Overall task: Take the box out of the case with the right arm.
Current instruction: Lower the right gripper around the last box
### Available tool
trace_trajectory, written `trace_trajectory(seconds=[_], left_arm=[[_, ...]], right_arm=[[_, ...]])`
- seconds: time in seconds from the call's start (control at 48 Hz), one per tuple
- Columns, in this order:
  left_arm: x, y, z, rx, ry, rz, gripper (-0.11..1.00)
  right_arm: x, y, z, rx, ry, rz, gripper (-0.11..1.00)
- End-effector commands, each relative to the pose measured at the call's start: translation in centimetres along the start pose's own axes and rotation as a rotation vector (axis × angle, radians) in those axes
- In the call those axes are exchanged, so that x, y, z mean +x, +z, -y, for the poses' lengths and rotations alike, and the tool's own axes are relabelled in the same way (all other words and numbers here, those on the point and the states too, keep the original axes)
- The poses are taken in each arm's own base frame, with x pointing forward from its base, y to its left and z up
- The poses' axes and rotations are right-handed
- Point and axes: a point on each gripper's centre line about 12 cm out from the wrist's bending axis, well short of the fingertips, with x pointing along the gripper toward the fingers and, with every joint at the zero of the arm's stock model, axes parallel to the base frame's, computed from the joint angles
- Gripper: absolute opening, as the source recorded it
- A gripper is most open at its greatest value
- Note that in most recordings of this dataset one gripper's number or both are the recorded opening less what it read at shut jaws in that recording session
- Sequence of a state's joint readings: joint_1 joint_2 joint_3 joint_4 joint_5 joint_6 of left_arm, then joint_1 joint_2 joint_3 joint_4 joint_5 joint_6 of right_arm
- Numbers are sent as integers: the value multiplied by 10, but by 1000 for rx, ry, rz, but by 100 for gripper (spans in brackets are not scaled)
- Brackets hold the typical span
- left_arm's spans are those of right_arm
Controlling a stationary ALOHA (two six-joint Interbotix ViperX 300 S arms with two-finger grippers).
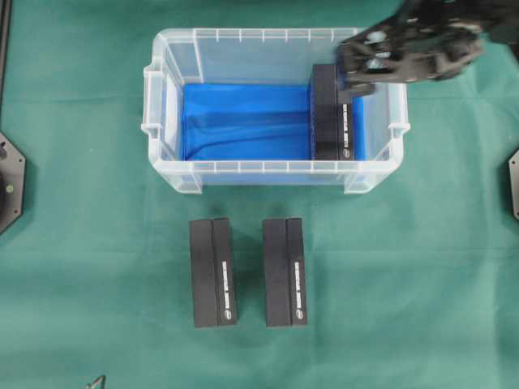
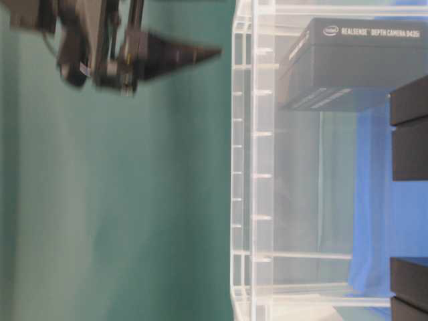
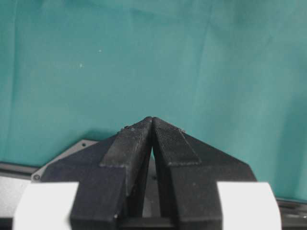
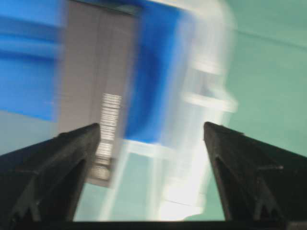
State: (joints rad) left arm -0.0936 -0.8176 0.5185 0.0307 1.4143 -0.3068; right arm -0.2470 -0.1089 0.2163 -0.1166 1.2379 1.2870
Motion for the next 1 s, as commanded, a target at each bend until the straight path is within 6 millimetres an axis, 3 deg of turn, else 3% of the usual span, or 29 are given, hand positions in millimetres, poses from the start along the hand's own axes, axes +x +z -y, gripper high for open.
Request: trace_trajectory(seconds=[0.0, 0.104, 0.229, 0.98], left_arm=[[-4, 4, 1, -1, -1, 14, 2], [-4, 4, 0, -1, 0, 15, 2], [-5, 3, 0, -3, 0, 18, 2], [-5, 3, 0, -2, -2, 17, 2]], right_arm=[[-8, 1, -21, -9, 47, 11, 88], [-3, 1, -41, -23, 52, 9, 88], [0, 0, -51, -29, 53, 7, 88], [4, -3, -42, 5, -5, -6, 88]])
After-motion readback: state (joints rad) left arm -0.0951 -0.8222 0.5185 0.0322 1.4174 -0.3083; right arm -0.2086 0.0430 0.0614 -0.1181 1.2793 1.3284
